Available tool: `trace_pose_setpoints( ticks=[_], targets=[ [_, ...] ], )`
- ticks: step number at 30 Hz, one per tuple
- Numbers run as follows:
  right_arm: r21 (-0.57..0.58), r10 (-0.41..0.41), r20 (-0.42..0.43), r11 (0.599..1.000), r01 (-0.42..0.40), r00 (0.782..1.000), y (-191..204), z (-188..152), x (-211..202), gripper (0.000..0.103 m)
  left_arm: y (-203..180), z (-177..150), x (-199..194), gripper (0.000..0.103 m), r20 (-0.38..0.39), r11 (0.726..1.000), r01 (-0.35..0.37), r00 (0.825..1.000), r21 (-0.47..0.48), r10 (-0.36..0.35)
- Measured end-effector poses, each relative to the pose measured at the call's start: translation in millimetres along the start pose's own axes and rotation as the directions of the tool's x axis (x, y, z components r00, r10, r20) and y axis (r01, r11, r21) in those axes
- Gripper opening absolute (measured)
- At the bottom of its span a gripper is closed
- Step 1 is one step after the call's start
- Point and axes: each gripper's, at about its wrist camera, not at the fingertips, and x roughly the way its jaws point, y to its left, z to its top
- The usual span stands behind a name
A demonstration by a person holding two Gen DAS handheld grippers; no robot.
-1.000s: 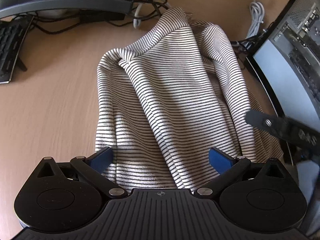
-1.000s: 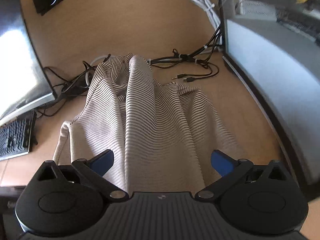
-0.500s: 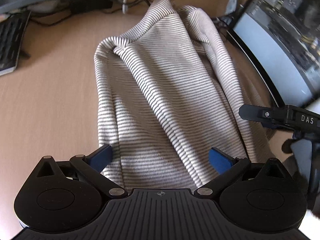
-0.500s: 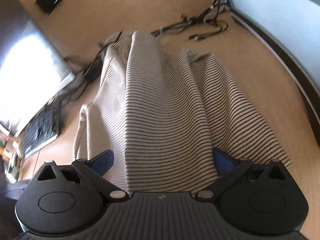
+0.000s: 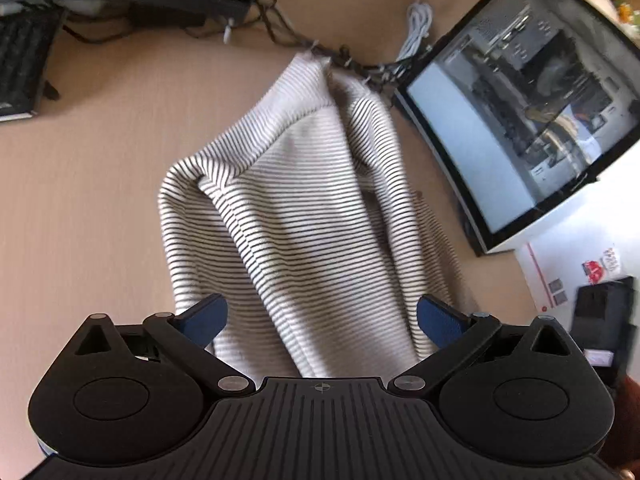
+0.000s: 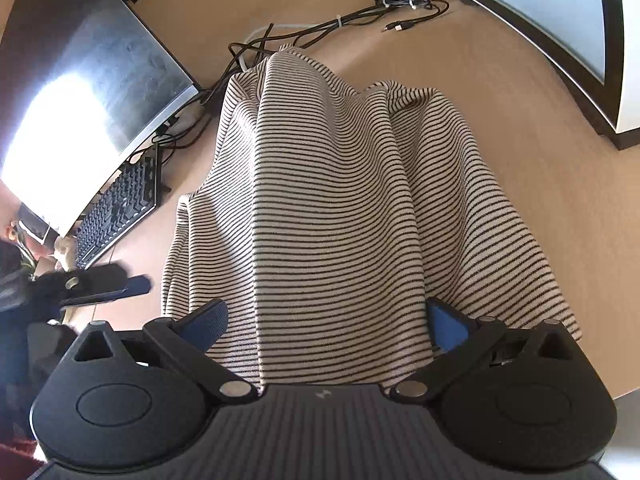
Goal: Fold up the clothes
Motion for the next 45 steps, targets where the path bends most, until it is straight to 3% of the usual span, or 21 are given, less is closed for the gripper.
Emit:
trace_pose_setpoints(
  ticks=[1,3,9,11,13,14,17,18,20,23,24,25,26,28,29,31,36,38,41,43,45],
  targets=[
    [0.004,-0.001,0.005,1.000,0.001,1.000,0,0,0,0.103,2,1,8,0.088,-0.019,1.000,0.023,1.000,-0.014,-0.024],
    [0.023,0.003,0.015,1.000,-0.004,1.000,-3,0,-1,0.103,5,2,21,0.084,-0.054,0.997,0.068,0.996,-0.038,-0.070],
    [0.139,0.050,0.050,0.989,-0.056,0.997,-18,1,-4,0.103,-2,-3,39,0.090,-0.077,0.996,0.091,0.993,-0.008,-0.092],
    [0.178,0.070,0.060,0.981,-0.079,0.996,-24,2,-5,0.103,-7,-4,41,0.076,-0.062,0.997,0.074,0.995,0.007,-0.073],
    [0.205,0.085,0.063,0.974,-0.096,0.994,-28,2,-6,0.103,-11,-5,42,0.044,-0.041,0.998,0.055,0.998,0.016,-0.054],
    [0.210,0.088,0.061,0.973,-0.099,0.994,-28,3,-5,0.103,-8,-4,39,0.041,-0.030,0.999,0.053,0.998,0.010,-0.053],
    [0.201,0.079,0.053,0.976,-0.088,0.995,-26,3,-5,0.103,-4,-3,32,0.049,-0.036,0.998,0.054,0.998,-0.010,-0.054],
    [0.196,0.075,0.050,0.977,-0.083,0.996,-24,3,-4,0.103,-2,-3,31,0.068,-0.048,0.999,0.044,0.998,-0.015,-0.045],
    [0.185,0.065,0.045,0.980,-0.072,0.997,-22,3,-4,0.103,5,-8,32,0.089,-0.094,0.996,0.086,0.992,-0.025,-0.088],
    [0.183,0.062,0.047,0.981,-0.069,0.997,-21,2,-3,0.103,-5,-9,35,0.093,-0.092,0.996,0.091,0.992,0.011,-0.090],
    [0.182,0.061,0.047,0.981,-0.069,0.997,-20,2,-3,0.103,-10,-9,38,0.085,-0.089,0.996,0.084,0.993,0.024,-0.082],
    [0.180,0.060,0.046,0.981,-0.068,0.997,-20,3,-4,0.103,-15,-8,41,0.069,-0.081,0.997,0.063,0.995,0.040,-0.060],
    [0.178,0.059,0.044,0.982,-0.066,0.997,-20,3,-4,0.103,-21,-8,45,0.063,-0.072,0.998,0.042,0.997,0.056,-0.037],
    [0.172,0.056,0.039,0.983,-0.062,0.998,-19,3,-4,0.103,-30,-9,48,0.041,-0.051,0.994,-0.009,0.999,0.112,0.015],
    [0.169,0.055,0.037,0.984,-0.060,0.998,-18,3,-4,0.103,-33,-9,48,0.037,-0.043,0.990,-0.032,0.998,0.136,0.038],
    [0.164,0.052,0.034,0.985,-0.057,0.998,-18,3,-3,0.103,-30,-6,47,0.017,-0.029,0.991,-0.044,0.998,0.123,0.048],
    [0.152,0.047,0.021,0.987,-0.049,0.999,-15,5,-2,0.103,-2,21,31,0.011,0.055,0.997,0.021,0.998,-0.076,-0.017],
    [0.129,0.042,0.009,0.991,-0.042,0.999,-12,5,-1,0.103,14,39,3,0.011,0.184,0.989,0.030,0.983,-0.148,-0.002],
    [0.075,0.021,-0.008,0.997,-0.020,1.000,-5,6,1,0.103,42,68,-47,0.010,0.382,0.970,0.017,0.921,-0.242,0.079],
    [0.043,0.009,-0.016,0.999,-0.009,1.000,-1,6,2,0.103,66,83,-72,0.011,0.431,0.952,0.023,0.895,-0.304,0.115],
    [0.029,0.017,-0.022,0.999,-0.016,1.000,0,7,4,0.103,90,88,-82,0.011,0.428,0.930,0.056,0.897,-0.363,0.113]
  ],
)
